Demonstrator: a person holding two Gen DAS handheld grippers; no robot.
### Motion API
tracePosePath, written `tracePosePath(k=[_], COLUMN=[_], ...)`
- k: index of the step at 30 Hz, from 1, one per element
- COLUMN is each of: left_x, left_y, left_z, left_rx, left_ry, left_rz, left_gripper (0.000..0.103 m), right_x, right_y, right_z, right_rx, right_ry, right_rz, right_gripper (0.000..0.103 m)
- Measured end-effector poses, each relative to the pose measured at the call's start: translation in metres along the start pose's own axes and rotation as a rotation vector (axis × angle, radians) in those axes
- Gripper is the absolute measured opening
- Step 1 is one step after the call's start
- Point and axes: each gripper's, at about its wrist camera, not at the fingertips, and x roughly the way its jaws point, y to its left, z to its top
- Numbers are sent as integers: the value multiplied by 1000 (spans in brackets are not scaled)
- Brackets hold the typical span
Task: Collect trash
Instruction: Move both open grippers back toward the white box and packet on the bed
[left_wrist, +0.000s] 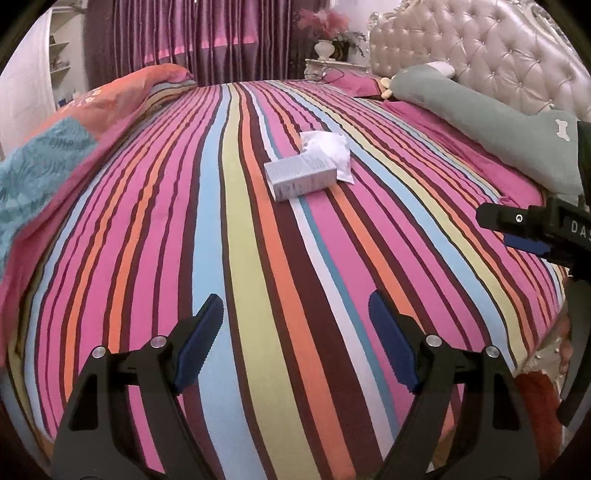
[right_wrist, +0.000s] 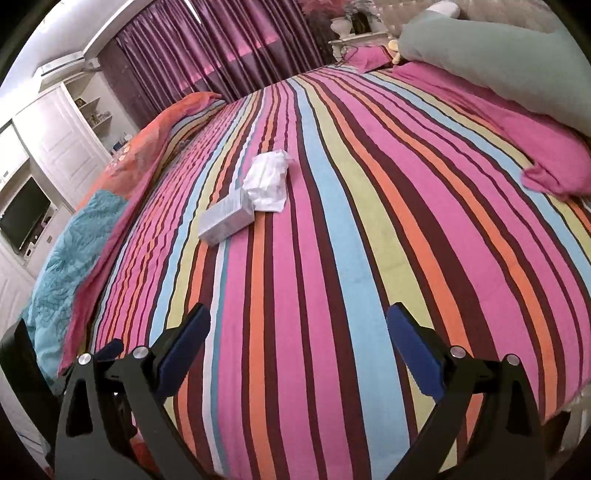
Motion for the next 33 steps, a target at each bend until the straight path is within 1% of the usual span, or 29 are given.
tracePosePath(k=[7, 13, 18, 21, 27, 33], left_x=[29, 55, 77, 88, 110, 132], left_y=[0, -1, 9, 12, 9, 1], left_z=[30, 59, 78, 85, 97, 109], left_rx=[44, 112, 126, 132, 184, 269], left_ry=[-15, -37, -41, -32, -16, 9], left_rz=[-10, -3, -36, -48, -54, -70], left_gripper=[79, 79, 79, 79, 79, 79], right_x=[30, 54, 71, 82, 99, 117], right_y=[3, 3, 3, 4, 6, 9], right_z=[26, 46, 58, 64, 77, 99], right_rx=[3, 4, 9, 11, 7, -4], right_ry=[13, 34, 42, 50, 60, 74], right_rz=[-8, -14, -14, -10, -2, 7], right_gripper=[92, 92, 92, 92, 92, 92])
